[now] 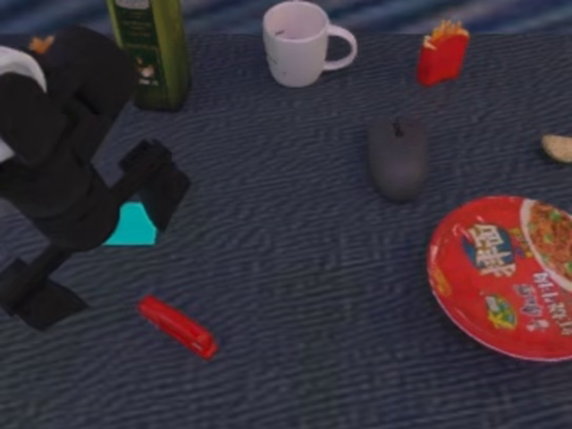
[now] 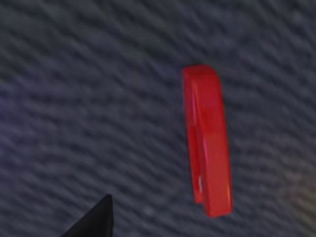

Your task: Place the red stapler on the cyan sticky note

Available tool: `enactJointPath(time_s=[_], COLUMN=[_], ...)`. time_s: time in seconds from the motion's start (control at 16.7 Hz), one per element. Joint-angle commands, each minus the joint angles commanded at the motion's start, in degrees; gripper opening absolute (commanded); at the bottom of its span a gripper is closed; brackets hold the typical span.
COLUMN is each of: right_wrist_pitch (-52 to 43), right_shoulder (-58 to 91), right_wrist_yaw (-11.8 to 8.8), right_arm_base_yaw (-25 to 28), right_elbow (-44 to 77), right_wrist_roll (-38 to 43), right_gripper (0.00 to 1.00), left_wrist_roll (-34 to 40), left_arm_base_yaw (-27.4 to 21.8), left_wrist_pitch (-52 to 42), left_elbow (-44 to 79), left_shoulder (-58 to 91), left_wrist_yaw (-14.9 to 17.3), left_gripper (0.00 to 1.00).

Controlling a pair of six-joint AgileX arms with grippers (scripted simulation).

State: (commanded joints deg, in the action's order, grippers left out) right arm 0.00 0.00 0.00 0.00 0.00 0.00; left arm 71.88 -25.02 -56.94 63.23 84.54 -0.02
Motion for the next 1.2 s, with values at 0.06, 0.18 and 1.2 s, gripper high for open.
enactJointPath(time_s=[0.06,0.18,1.2], right_wrist_pitch=[0.00,0.00,0.00], right_shoulder=[0.00,0.00,0.00], right_wrist_yaw=[0.00,0.00,0.00], right_arm_base_yaw=[0.00,0.00,0.00], right_elbow=[0.00,0.00,0.00], right_wrist_roll=[0.00,0.00,0.00], right_gripper=[1.00,1.00,1.00], left_wrist_roll=[3.14,8.25,12.49], left_arm_base_yaw=[-1.09,-2.87,-4.28], left_wrist_pitch=[-2.36,-6.16,8.99], left_elbow=[2.82,7.53,0.20], left_shoulder=[3.59,9.56,20.72], left_wrist_yaw=[0.01,0.00,0.00], left_gripper=[1.00,1.00,1.00])
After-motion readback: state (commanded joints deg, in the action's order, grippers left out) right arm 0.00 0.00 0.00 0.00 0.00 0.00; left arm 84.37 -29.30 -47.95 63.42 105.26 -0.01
